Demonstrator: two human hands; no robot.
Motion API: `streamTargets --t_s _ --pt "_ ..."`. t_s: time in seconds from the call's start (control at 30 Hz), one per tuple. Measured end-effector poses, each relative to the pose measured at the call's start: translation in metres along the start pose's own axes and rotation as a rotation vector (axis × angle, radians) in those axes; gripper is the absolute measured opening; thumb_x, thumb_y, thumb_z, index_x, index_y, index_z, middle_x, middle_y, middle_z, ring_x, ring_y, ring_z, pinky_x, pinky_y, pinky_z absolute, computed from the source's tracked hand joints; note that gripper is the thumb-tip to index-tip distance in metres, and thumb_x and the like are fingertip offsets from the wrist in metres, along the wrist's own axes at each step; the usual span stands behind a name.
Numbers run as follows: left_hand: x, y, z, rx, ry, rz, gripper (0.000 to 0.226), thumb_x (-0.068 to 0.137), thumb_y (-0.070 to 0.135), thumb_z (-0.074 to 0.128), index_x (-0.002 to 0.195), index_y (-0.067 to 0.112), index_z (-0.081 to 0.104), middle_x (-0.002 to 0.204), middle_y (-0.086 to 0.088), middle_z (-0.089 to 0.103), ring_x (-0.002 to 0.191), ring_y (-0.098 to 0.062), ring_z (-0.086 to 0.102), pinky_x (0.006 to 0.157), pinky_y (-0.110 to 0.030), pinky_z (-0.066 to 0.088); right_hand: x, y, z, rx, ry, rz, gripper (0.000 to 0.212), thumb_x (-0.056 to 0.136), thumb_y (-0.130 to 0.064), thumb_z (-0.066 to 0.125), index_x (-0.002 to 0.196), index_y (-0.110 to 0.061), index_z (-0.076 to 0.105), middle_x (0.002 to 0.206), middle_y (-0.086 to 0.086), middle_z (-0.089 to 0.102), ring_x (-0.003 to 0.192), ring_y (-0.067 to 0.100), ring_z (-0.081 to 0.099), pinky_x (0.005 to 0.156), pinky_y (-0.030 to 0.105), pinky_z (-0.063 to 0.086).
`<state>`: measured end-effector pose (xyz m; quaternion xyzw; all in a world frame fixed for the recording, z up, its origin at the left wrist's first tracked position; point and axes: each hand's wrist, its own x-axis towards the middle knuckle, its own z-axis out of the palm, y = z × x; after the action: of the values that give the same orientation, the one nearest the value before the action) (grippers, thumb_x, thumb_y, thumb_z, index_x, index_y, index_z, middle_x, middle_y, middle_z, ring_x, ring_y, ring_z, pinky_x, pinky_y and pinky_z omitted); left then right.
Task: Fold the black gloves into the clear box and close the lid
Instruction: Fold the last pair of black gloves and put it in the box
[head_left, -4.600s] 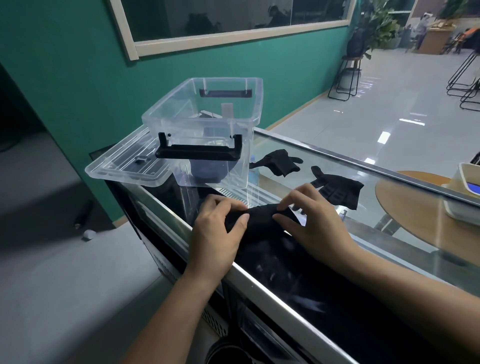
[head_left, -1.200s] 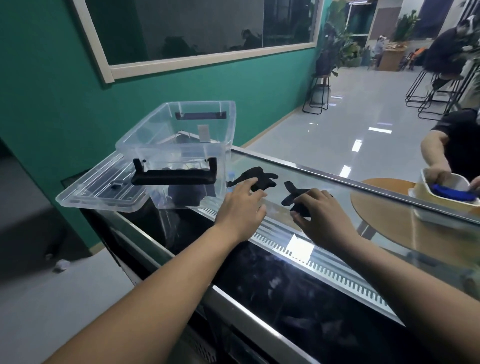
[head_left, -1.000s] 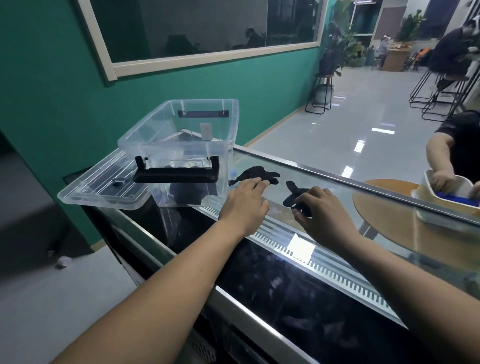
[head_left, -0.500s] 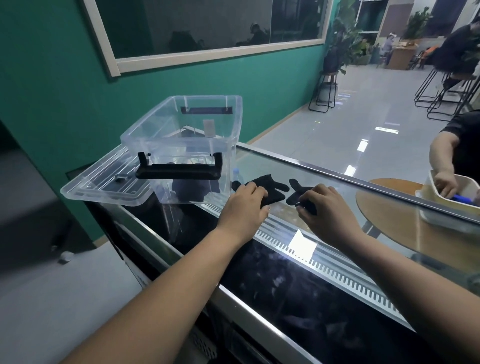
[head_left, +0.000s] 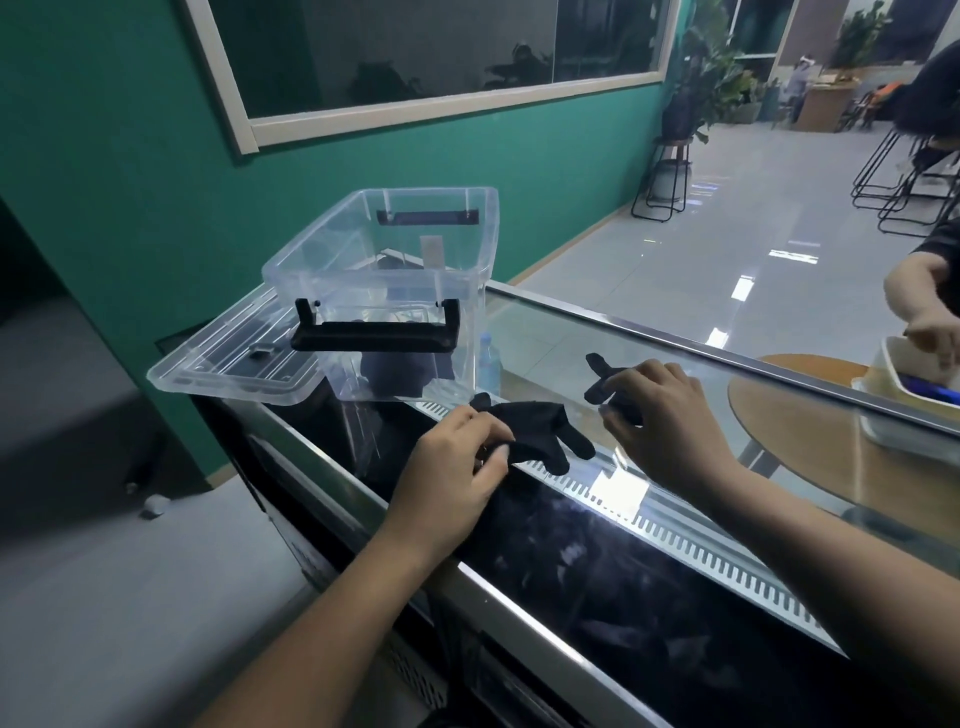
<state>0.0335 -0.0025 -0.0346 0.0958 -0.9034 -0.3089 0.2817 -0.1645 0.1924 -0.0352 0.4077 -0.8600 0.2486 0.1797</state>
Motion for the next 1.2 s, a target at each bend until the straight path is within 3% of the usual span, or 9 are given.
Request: streamTargets --t_s 0.13,0.27,0.5,0.57,0.73,0.83,0.9,1.0,1.2 --pt "0.005 0.003 -0.004 -0.041 0.12 0.001 0.011 0.099 0.009 0.072 0.105 0.018 0.077 0.101 0.009 0.068 0.092 -0.009 0.066 0.082 -0.01 0.048 -0.007 -0.045 -0.021 0.346 0.024 0.13 0.025 0.104 -0.029 0.066 0.083 -0.017 0.065 0.073 -0.003 0.066 0.067 0.019 0.058 0.062 0.022 0.044" --pt "0.003 0.008 -0.008 -0.059 0.199 0.065 0.012 0.099 0.007 0.071 0.104 0.018 0.073 0.101 0.01 0.065 0.089 -0.012 0.066 0.08 -0.013 0.048 -0.018 -0.084 -0.03 0.96 -0.398 0.319 0.054 0.113 -0.038 0.051 0.081 0.001 0.071 0.075 0.021 0.076 0.066 0.035 0.071 0.06 0.044 0.055" --pt "0.0 0.016 -0.013 -0.157 0.126 0.192 0.013 0.093 0.005 0.078 0.099 0.017 0.078 0.103 0.011 0.063 0.098 -0.011 0.068 0.087 -0.016 0.05 -0.014 -0.09 -0.028 1.619 -0.734 0.621 0.074 0.11 -0.059 0.042 0.144 0.003 0.063 0.139 0.034 0.064 0.123 0.04 0.066 0.114 0.049 0.051" --pt "0.001 0.015 -0.011 -0.174 0.054 0.206 0.014 0.091 0.005 0.079 0.097 0.018 0.079 0.105 0.008 0.066 0.107 -0.017 0.068 0.093 -0.022 0.052 -0.012 -0.085 -0.029 1.717 -0.73 0.647 0.078 0.108 -0.061 0.044 0.144 0.006 0.061 0.14 0.033 0.062 0.124 0.039 0.064 0.115 0.047 0.052" --pt "0.0 0.011 -0.007 -0.198 -0.16 0.194 0.012 0.091 0.013 0.078 0.095 0.024 0.078 0.101 0.013 0.073 0.106 -0.018 0.07 0.091 -0.041 0.057 -0.008 -0.078 -0.035 1.697 -0.637 0.7 0.075 0.103 -0.066 0.049 0.136 -0.001 0.069 0.14 0.024 0.067 0.14 0.046 0.059 0.128 0.054 0.036" --pt "-0.001 0.01 -0.006 -0.187 -0.233 0.16 0.01 0.091 0.017 0.076 0.095 0.026 0.078 0.096 0.012 0.074 0.098 -0.019 0.071 0.085 -0.042 0.057 -0.005 -0.077 -0.036 1.689 -0.545 0.739 0.068 0.105 -0.063 0.046 0.133 -0.005 0.069 0.129 0.018 0.075 0.119 0.034 0.075 0.104 0.044 0.06" --pt "-0.002 0.01 -0.006 -0.186 -0.267 0.143 0.01 0.09 0.017 0.075 0.094 0.026 0.077 0.094 0.011 0.074 0.093 -0.018 0.071 0.083 -0.04 0.057 -0.002 -0.075 -0.035 1.678 -0.511 0.733 0.064 0.105 -0.062 0.047 0.126 -0.004 0.066 0.124 0.017 0.076 0.111 0.029 0.078 0.096 0.039 0.057" --pt "-0.003 0.01 -0.006 -0.178 -0.319 0.114 0.007 0.09 0.018 0.076 0.092 0.025 0.076 0.091 0.009 0.074 0.087 -0.018 0.071 0.08 -0.038 0.058 0.004 -0.065 -0.03 1.699 -0.422 0.728 0.074 0.099 -0.058 0.055 0.154 -0.009 0.053 0.153 0.016 0.062 0.139 0.03 0.064 0.11 0.038 0.05" --pt "-0.003 0.011 -0.006 -0.189 -0.331 0.074 0.007 0.096 0.028 0.073 0.089 0.025 0.075 0.088 0.007 0.075 0.086 -0.018 0.073 0.081 -0.041 0.058 0.016 -0.033 -0.025 1.326 -0.27 0.609 0.053 0.11 -0.05 0.048 0.145 -0.014 0.062 0.138 0.008 0.075 0.133 0.024 0.068 0.119 0.042 0.046"
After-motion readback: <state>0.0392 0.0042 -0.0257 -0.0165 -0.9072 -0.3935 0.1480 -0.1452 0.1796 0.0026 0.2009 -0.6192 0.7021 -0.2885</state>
